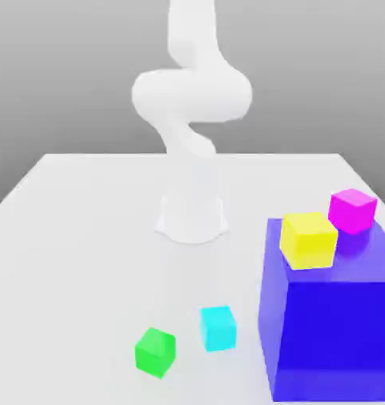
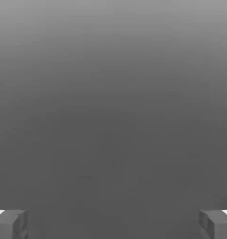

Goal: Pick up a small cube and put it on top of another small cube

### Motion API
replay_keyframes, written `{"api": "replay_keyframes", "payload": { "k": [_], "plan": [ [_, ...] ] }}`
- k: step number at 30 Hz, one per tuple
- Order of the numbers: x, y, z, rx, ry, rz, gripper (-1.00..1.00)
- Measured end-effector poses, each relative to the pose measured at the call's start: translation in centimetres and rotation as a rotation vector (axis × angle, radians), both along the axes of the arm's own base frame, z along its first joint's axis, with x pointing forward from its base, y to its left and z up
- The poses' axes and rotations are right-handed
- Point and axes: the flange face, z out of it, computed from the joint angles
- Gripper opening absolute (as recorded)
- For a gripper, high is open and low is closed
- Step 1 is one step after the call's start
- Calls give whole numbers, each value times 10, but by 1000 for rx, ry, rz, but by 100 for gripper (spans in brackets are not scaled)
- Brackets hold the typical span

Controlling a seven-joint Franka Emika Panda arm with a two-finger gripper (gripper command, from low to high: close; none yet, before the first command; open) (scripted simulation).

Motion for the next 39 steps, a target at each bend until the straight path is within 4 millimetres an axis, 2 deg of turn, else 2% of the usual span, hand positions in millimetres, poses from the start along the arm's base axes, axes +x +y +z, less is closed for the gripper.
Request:
{"api": "replay_keyframes", "payload": {
  "k": [3, 7, 11, 15, 22, 29, 32, 39],
  "plan": [
    [27, 7, -48, 60, 70, -104, 0],
    [52, 13, -112, 133, 155, -242, 0],
    [67, 17, -178, 201, 237, -384, 0],
    [72, 19, -243, 265, 315, -531, 0],
    [58, 23, -351, 367, 446, -797, 0],
    [18, 31, -444, 454, 572, -1073, 0],
    [-1, 37, -475, 482, 616, -1174, 0],
    [-2, 38, -523, 495, 624, -1200, 0]
  ]
}}
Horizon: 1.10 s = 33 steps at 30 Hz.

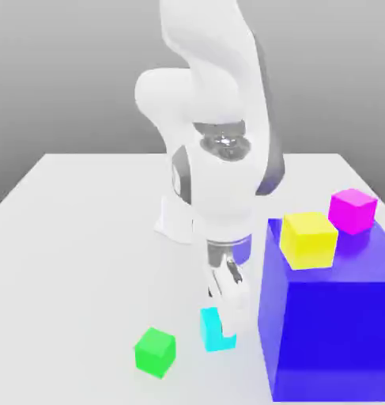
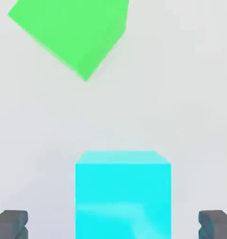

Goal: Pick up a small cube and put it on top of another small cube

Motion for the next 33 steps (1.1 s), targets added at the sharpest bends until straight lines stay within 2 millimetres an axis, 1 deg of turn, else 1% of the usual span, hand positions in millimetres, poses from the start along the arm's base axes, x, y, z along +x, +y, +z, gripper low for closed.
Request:
{"api": "replay_keyframes", "payload": {
  "k": [2, 3, 8, 9, 10, 15, 19, 21, 28, 33],
  "plan": [
    [-2, -1, -15, -3, 2, 1, 0],
    [-3, -1, -20, -4, 3, 2, -100],
    [-2, -1, -20, -3, 1, 2, -100],
    [-3, -1, -23, -4, 2, 3, -100],
    [-3, -1, -20, -4, 1, 2, -100],
    [1, 0, 12, 0, -3, -1, -100],
    [-2, 0, 37, -5, 0, 4, -100],
    [2, -9, 46, -6, 1, -17, -100],
    [27, -56, 70, -7, 1, -139, -100],
    [41, -91, 87, -7, 2, -222, -100]
  ]
}}
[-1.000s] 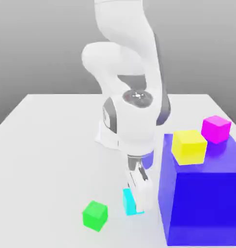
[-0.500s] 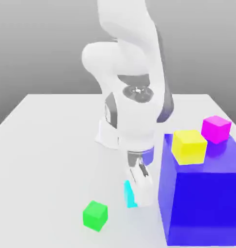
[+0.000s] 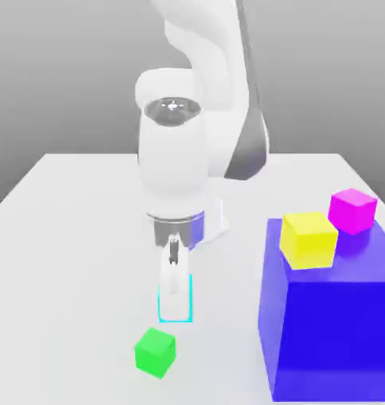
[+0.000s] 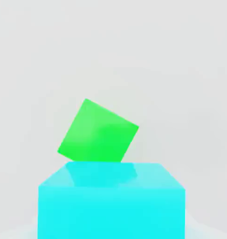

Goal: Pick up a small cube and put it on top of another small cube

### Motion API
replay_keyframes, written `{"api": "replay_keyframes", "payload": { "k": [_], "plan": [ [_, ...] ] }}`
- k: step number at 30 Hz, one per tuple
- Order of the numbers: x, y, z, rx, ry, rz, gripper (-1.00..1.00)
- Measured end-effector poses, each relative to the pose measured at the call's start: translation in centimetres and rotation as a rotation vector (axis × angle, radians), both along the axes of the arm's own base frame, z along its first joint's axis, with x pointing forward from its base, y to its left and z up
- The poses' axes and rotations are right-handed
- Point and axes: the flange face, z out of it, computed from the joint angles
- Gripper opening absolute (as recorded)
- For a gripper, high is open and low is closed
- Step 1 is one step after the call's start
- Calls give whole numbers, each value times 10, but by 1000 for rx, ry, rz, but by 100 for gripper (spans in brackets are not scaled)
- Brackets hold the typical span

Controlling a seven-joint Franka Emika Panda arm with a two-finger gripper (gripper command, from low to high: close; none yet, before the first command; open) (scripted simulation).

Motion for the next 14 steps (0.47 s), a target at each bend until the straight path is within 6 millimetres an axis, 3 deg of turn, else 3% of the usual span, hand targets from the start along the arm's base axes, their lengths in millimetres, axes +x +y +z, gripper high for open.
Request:
{"api": "replay_keyframes", "payload": {
  "k": [4, 10, 11, 14],
  "plan": [
    [5, -24, -4, -2, -2, -55, -100],
    [7, -14, -48, -2, -1, -31, -100],
    [7, -13, -55, 0, 0, -29, 100],
    [7, -13, -55, 0, 0, -29, 100]
  ]
}}
